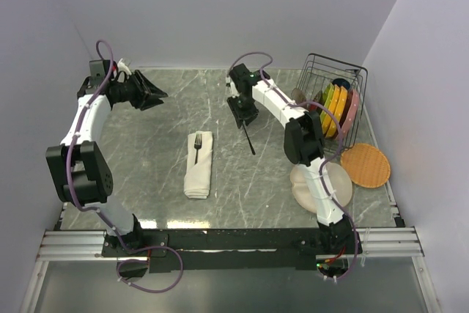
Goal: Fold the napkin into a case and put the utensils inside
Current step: Move the spoon to the center of the board, then pick up the spoon from the center of the board.
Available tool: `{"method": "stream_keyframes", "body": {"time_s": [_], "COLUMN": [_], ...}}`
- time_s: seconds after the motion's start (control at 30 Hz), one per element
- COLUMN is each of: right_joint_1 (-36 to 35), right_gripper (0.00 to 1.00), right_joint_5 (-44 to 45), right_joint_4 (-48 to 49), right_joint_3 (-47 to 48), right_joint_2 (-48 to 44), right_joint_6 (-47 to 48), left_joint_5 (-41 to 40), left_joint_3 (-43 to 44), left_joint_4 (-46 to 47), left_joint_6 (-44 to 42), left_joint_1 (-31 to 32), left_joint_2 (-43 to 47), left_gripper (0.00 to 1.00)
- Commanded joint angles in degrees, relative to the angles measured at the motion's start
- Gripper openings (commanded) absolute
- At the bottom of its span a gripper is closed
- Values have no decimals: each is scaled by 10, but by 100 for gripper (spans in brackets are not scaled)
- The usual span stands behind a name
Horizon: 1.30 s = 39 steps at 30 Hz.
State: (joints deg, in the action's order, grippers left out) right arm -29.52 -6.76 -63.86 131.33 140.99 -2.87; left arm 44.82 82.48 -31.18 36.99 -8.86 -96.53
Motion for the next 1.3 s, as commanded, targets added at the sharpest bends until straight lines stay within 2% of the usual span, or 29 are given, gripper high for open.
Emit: {"method": "stream_keyframes", "body": {"time_s": [0.0, 0.13, 0.27, 0.43, 0.73, 0.83, 0.9, 0.97, 1.0, 1.13, 1.27], "right_joint_1": [6, 13, 27, 28, 29, 26, 22, 18, 19, 22, 16], "right_gripper": [43, 41, 35, 33, 26, 15, 0, 0, 0, 0, 0], "right_joint_5": [17, 1, -11, -22, -7, -11, -22, -33, -44, -38, -49], "right_joint_4": [-12, -14, -1, 10, 33, 29, 17, -5, -3, 153, 173], "right_joint_3": [14, -1, 16, 56, 71, 67, 67, 66, 61, -40, 8], "right_joint_2": [-3, 5, 27, 57, 78, 79, 78, 63, 49, -78, -119], "right_joint_6": [23, 16, 2, -1, 21, 23, 23, 16, -11, -112, -223], "left_joint_5": [-13, -22, -26, -33, -46, -46, -45, -46, -46, -54, -68], "left_joint_3": [-10, -22, -43, -57, -60, -65, -66, -66, -66, -71, -77], "left_joint_4": [6, 8, 16, 16, 9, 11, 9, 5, 3, 4, 7], "left_joint_6": [-19, -25, -18, -23, -33, -32, -32, -36, -41, -57, -76], "left_joint_1": [-1, -2, -1, -1, -1, 0, -1, -1, -1, -1, -1], "left_joint_2": [44, 53, 64, 74, 80, 83, 84, 87, 88, 110, 134], "left_gripper": [46, 46, 46, 46, 46, 46, 46, 46, 46, 47, 47]}}
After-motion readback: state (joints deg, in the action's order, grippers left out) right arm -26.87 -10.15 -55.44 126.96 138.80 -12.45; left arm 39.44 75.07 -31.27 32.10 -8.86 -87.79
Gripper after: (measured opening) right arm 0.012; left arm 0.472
